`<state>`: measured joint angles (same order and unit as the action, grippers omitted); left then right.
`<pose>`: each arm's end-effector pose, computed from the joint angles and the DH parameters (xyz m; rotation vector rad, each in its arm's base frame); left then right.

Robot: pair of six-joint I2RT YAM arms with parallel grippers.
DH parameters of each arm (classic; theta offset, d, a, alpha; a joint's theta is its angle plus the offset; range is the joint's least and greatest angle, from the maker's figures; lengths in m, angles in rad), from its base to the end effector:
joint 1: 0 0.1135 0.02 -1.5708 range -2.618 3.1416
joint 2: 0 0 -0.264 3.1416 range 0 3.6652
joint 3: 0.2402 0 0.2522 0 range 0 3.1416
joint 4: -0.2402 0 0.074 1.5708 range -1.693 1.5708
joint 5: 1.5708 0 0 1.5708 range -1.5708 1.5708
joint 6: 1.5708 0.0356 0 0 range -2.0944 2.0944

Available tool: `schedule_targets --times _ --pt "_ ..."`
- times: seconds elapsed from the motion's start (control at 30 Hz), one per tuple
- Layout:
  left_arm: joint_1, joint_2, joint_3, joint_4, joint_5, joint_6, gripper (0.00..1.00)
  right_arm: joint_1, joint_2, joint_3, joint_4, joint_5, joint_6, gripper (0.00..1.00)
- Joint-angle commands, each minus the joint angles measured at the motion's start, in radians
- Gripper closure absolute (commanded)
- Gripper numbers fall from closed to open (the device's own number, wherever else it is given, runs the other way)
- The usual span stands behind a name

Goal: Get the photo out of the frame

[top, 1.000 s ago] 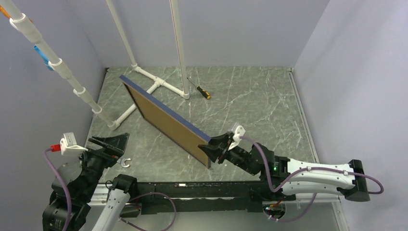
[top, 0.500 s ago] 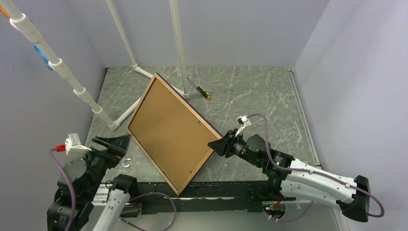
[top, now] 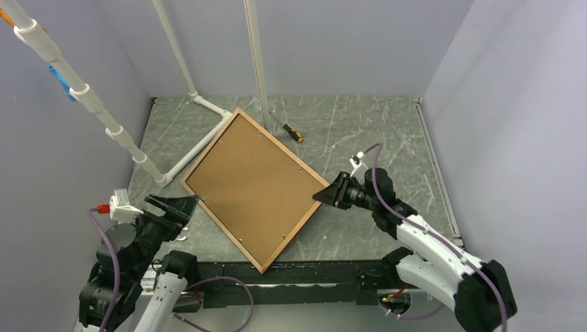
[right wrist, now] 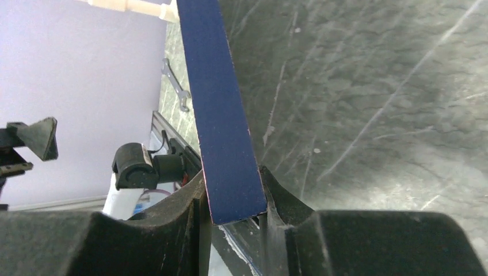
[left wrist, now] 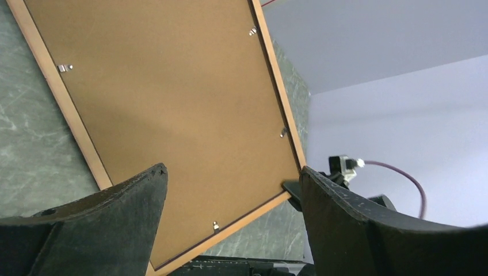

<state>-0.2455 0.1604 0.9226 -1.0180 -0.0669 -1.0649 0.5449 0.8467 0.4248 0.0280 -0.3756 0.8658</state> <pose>0.0016 0.0020 0.3405 -0.8072 1.7348 -0.8491 0.1575 0.1107 0.2246 0.0745 2.1696 1.2433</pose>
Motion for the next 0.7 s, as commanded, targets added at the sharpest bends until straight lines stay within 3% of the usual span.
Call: schedule_targets --times 0.0,0.13,0.37,0.67 --pt "0.000 -0.013 -0.018 0.055 0.043 -0.029 0.13 -0.163 0.176 -0.014 0.077 -0.268 -0.170 1.00" --pt "-0.001 -0.013 -0.037 0.070 0.058 -0.036 0.14 -0.217 0.324 -0.025 0.167 -0.370 -0.157 1.00" --pt "0.000 -0.007 -0.077 0.098 0.096 -0.053 0.14 -0.277 0.533 0.052 0.127 -0.406 -0.207 1.00" --pt "0.000 -0.012 -0.136 0.127 0.119 -0.060 0.14 -0.312 0.689 0.039 0.215 -0.457 -0.189 1.00"
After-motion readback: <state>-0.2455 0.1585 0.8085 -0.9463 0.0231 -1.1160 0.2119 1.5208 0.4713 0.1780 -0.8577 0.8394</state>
